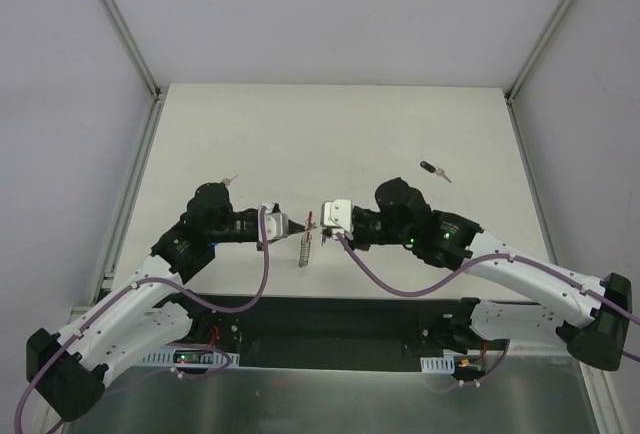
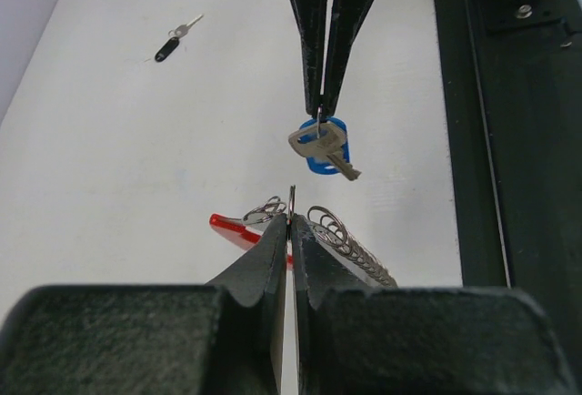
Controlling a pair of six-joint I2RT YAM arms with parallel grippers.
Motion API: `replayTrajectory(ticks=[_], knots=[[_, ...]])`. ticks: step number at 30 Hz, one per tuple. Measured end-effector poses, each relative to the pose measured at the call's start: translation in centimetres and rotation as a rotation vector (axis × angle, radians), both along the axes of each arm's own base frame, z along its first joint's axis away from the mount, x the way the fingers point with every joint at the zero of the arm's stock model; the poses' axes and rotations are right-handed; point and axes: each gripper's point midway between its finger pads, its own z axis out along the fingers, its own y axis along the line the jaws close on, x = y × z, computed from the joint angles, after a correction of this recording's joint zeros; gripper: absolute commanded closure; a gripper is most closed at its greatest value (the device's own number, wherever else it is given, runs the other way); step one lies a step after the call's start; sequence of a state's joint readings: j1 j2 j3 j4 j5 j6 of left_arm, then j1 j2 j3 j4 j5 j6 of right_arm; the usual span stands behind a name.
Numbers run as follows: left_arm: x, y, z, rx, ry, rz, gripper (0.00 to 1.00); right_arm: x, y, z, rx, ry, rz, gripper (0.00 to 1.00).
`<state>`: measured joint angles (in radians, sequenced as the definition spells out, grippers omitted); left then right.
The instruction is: Put the keys on the keyring
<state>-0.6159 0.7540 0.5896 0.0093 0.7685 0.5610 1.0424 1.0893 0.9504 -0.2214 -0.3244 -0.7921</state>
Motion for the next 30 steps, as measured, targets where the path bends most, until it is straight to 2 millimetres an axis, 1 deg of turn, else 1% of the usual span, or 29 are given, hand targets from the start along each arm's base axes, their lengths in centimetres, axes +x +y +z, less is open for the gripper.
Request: replayTrajectory(ticks=[7,14,17,24,30], knots=[[-1.4,-0.5,0.2,-0.038,0.085,-0.095,1.0,-0.4,-0.6,1.1,0.035,-0.012,0.002,0.99],[-2.1,-0.7,0.6,-0.06,0.126,-0.15,1.0,-0.5,-0.5,1.1,0.035,-0.01,0.006,0.99],[-2.5,-0.8,0.6,-0.063,0.143,-0.168,1.0,-0.9,-0.5,1.2,0.04,-0.002,0.024,0.99],[-2.6,-1.1,0.7,-0.064,0.174,-0.198,1.0,-1.4,-0.3,1.2,0.046,0.01,0.052,0.98],[-2.8,-1.2,0.6,-0.063,0.194,-0.213,1.0,-1.7,-0.3,0.4,0.021,0.032,0.067,0.99]])
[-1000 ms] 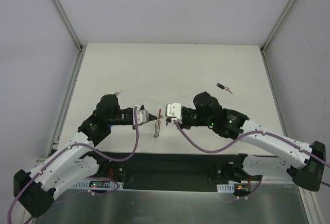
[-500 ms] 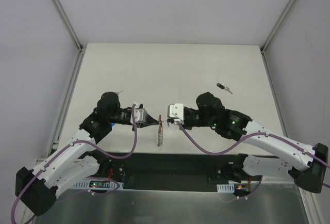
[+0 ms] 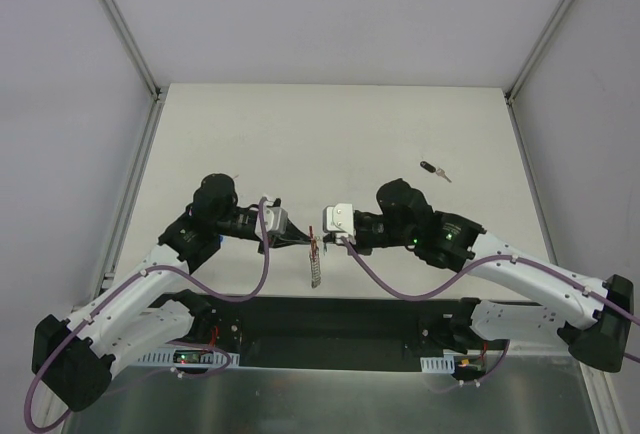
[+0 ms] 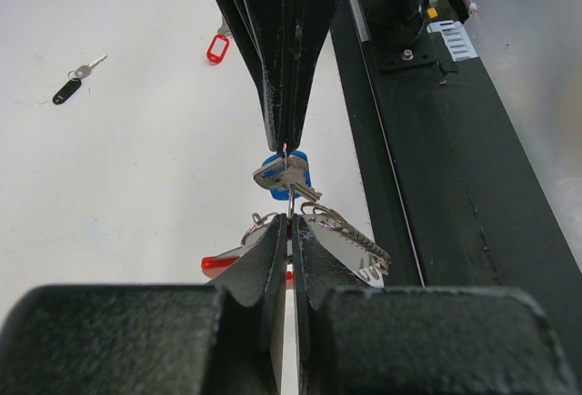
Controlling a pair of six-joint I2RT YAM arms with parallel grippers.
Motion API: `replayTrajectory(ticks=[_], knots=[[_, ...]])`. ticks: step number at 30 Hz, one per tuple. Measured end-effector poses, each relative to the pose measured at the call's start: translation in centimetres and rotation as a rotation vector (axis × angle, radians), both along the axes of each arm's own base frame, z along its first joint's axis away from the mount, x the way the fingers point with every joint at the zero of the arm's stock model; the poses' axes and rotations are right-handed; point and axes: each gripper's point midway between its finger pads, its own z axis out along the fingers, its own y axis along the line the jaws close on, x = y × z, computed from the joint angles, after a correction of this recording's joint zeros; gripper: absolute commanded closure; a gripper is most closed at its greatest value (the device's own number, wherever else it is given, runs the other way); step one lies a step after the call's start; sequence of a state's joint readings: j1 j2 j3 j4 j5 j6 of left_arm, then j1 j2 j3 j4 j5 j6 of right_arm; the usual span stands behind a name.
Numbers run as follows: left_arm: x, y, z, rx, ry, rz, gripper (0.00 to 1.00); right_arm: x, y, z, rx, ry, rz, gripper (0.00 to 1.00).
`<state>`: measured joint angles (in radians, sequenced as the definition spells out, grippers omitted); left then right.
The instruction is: Put the keys on the keyring
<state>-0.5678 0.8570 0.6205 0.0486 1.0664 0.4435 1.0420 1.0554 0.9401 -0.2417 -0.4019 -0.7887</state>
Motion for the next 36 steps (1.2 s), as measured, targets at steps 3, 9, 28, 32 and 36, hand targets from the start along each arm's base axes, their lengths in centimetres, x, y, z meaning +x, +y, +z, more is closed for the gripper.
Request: replayTrajectory(ticks=[3,9,28,32,36], knots=[[0.0,-0.02,-0.07,0.002,0.007,0.0,1.0,-0.07,0.01,-0.25,-0.008,0.006,0.004,0.99],[0.07,-0.14,0.15,0.001,0.013,-0.005,1.0,-0.09,0.01,-0.25,-0.008,0.006,0.005,0.99],[-0.01,-0.31,0.28,-0.001,0.023,-0.022,1.0,-0.06,0.13,-0.42,-0.011,0.01,0.007,0.99],[0.04,-0.34,0.28,0.0,0.025,-0.022,1.0,-0.03,0.19,-0.53,-0.013,0.011,0.007,0.99],[0.05,-0.34,0.26,0.0,0.025,-0.022,1.0,-0.02,0.22,-0.52,-0.013,0.012,0.007,0.98]])
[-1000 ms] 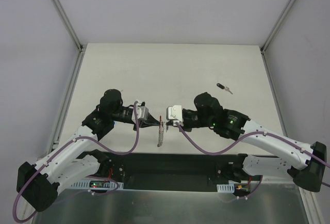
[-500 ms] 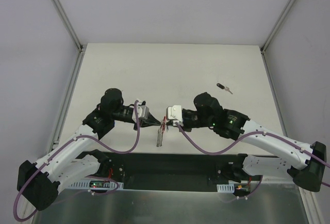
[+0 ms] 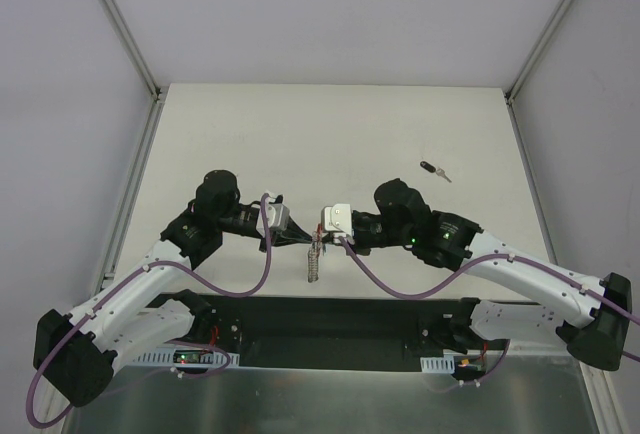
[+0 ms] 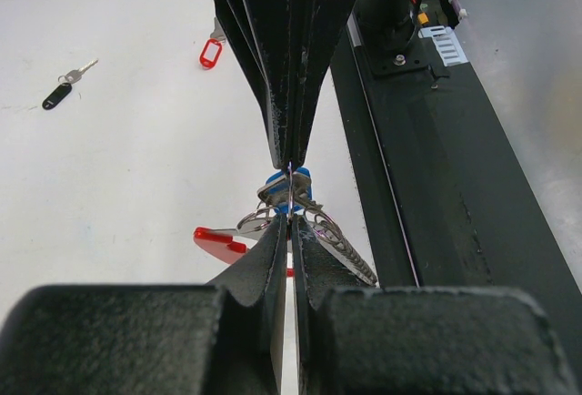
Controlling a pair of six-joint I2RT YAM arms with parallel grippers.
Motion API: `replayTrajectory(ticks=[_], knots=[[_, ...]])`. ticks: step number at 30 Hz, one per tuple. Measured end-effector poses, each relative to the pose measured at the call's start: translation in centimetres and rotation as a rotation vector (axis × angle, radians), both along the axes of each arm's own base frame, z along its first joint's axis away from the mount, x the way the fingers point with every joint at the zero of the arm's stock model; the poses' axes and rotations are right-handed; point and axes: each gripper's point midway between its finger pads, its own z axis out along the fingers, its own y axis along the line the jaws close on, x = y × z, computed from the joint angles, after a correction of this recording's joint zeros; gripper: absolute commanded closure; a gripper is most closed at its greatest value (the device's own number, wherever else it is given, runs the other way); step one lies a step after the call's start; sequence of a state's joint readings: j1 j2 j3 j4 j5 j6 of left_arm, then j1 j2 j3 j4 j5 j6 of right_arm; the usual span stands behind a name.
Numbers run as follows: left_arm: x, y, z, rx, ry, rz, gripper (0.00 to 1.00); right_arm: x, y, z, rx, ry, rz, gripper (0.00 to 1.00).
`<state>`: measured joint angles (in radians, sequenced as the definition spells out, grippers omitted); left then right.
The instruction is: Put the keys on the keyring
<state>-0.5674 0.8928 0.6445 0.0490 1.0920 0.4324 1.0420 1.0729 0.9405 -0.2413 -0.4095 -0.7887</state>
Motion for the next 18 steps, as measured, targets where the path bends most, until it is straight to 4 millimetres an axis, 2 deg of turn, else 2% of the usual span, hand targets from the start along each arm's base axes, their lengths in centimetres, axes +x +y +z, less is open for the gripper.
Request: replayTrajectory(ticks=[18], knots=[[0.03,-0.03,-0.08,0.002,0.003,0.0,1.0,-0.12,0.29,0.42,0.021,0.007,0.005,0.99]])
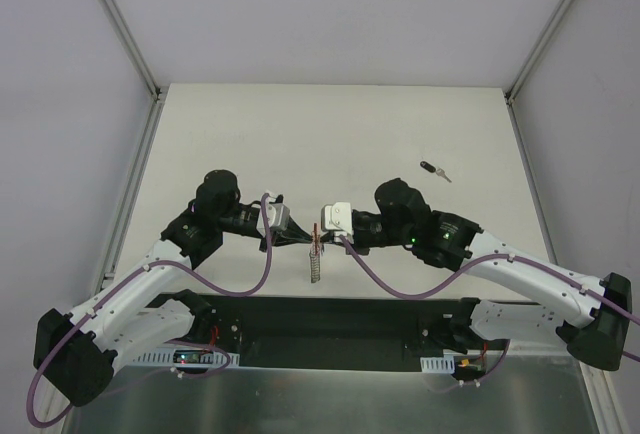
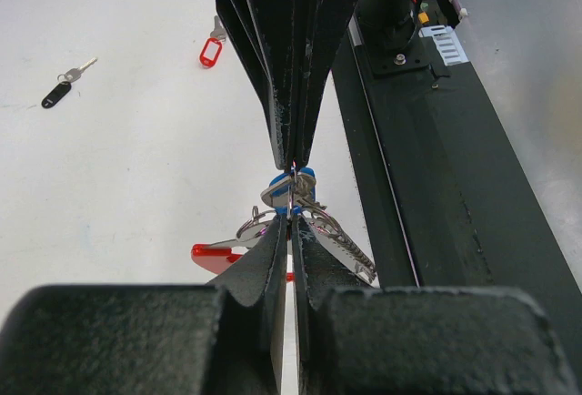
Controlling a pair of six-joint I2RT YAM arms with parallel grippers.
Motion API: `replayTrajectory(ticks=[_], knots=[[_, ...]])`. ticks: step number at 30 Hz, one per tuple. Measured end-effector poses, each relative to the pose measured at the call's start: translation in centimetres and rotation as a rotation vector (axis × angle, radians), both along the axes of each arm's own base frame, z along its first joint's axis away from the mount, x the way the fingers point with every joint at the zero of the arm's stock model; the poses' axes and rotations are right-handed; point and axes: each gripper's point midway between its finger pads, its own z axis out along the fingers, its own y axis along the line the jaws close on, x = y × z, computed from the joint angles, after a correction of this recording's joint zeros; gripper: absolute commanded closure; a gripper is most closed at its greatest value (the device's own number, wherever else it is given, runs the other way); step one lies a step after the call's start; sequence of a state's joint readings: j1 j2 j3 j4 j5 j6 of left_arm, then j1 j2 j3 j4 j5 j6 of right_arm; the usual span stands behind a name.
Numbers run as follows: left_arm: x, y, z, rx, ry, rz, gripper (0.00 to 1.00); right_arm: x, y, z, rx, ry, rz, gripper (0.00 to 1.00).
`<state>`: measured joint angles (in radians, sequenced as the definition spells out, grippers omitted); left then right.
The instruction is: Put the keys on the keyring
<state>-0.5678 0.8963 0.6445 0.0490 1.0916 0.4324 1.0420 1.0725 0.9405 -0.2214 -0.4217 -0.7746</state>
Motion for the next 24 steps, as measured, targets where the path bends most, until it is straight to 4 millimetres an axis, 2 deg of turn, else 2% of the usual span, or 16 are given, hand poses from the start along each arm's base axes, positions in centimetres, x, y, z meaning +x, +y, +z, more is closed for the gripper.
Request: replayTrajectory(ticks=[15,24], knots=[[0.07,0.0,-0.02,0.001,-0.001,0.003,1.0,0.17,-0.24,0.89,0.024,-0.012,-0.021,0.99],[0.15,0.01,-0.05,0.003,-0.001,0.008,1.0,0.24,-0.21,0.75,0.02,-0.012,-0.023,0.99]])
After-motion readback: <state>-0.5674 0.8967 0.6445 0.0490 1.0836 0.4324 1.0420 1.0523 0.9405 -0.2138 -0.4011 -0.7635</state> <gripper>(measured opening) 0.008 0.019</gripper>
